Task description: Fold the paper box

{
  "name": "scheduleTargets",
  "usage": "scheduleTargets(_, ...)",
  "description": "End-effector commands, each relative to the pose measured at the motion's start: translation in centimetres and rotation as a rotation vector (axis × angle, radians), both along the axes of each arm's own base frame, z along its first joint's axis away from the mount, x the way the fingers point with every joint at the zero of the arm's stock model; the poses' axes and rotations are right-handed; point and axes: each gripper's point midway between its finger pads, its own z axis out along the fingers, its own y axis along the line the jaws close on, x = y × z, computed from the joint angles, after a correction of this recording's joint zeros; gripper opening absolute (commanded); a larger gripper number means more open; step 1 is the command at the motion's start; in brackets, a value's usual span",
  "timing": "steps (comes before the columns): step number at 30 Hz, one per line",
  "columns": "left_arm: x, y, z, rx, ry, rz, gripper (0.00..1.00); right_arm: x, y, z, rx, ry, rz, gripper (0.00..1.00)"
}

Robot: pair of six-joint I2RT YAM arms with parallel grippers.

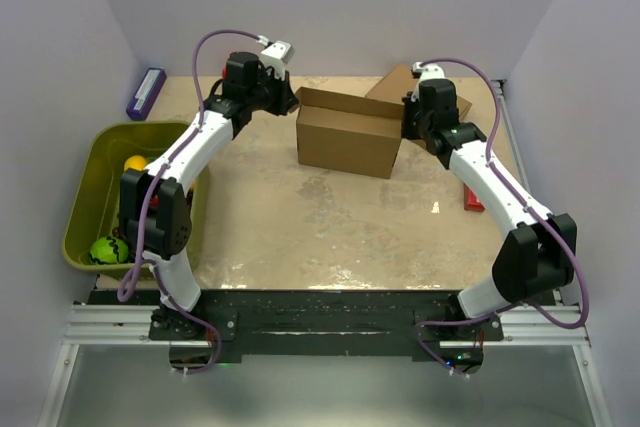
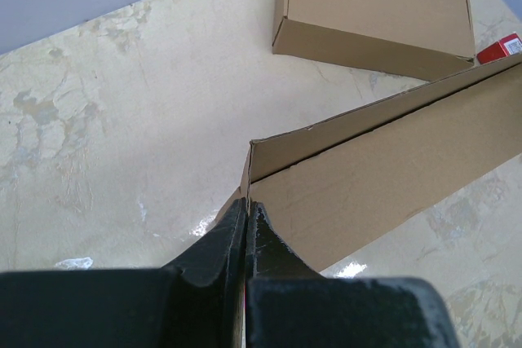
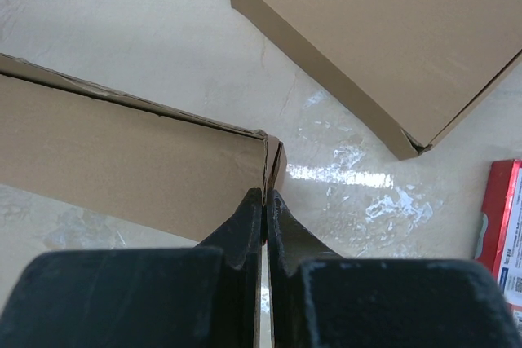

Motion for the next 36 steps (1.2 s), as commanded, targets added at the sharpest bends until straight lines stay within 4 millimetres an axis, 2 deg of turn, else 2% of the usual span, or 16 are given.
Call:
scheduleTargets(1, -2.1, -1.7, 1.2, -0.018, -0.003, -0.077, 0.0, -2.3, 0.1, -3.0, 0.003, 0.12, 0.001, 0.0)
scheduleTargets(8, -2.4, -2.0, 0.9, -0.02, 0.004, -0.086, 0.0, -2.2, 1.1, -3.1, 0.094, 0.113, -0.026, 0.0)
scheduleTargets(19, -2.5, -2.1, 1.0, -0.016, 0.002, -0.086, 0.0, -2.5, 1.1, -4.1, 0.141, 0.129, -0.08, 0.0)
scheduleTargets(30, -2.6, -2.0, 1.3, -0.018, -0.004, -0.085, 0.0, -3.7, -0.9, -4.9, 0.038, 0.123, -0.099, 0.0)
scheduleTargets(36, -2.6, -2.1, 1.5, -0.019, -0.007, -0.086, 0.0, -4.1, -1.3, -5.6, 0.017, 0.127, -0.102, 0.0)
